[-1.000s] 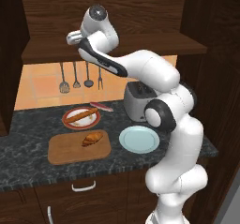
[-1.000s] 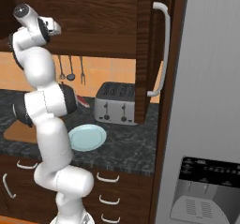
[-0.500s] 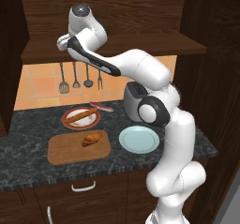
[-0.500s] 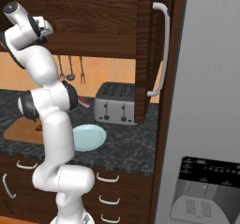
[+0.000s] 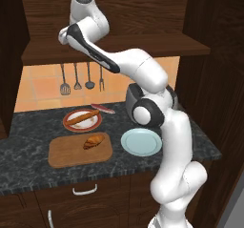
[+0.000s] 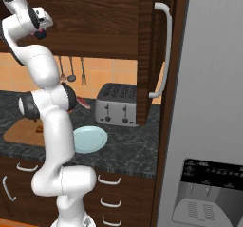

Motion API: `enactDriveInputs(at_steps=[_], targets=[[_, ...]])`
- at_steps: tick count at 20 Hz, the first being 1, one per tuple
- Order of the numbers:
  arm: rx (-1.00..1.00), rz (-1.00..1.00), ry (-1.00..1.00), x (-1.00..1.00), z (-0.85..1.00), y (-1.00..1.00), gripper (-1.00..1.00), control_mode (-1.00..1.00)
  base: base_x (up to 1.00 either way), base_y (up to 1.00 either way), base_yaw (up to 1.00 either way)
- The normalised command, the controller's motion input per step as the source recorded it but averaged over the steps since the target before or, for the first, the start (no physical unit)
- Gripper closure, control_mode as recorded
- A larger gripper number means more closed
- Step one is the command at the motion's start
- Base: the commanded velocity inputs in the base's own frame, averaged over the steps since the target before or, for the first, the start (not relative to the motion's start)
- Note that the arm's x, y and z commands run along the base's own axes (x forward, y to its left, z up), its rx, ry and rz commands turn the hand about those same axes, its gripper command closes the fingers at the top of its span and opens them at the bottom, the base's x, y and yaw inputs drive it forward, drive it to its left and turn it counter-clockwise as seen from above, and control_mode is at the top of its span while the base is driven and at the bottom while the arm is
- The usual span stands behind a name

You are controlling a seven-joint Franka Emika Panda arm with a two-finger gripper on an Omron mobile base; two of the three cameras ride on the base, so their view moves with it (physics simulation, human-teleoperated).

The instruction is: From the different types of pastries on the counter, select a croissant and place it on the cutting board. Then retrieve a jar of jam from the cabinet and place it alongside the croissant on the cutting board.

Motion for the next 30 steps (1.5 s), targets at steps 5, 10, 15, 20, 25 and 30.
enactDriveInputs(at_steps=[5,10,15,20,25,30], targets=[[0.09,-0.16,-0.37,-1.0,0.47,-0.13,1.0,-1.0,0.0,0.0,0.0],[0.31,-0.15,-0.24,-1.0,0.09,-0.4,1.0,-1.0,0.0,0.0,0.0],[0.55,-0.22,0.03,-1.0,0.19,-0.31,1.0,-1.0,0.0,0.0,0.0],[0.14,-0.04,-0.38,-1.0,0.4,-0.11,1.0,-1.0,0.0,0.0,0.0],[0.47,-0.11,-0.2,-1.0,0.5,-0.47,1.0,-1.0,0.0,0.0,0.0],[0.54,-0.27,0.05,-1.0,0.03,-0.75,1.0,-1.0,0.0,0.0,0.0]])
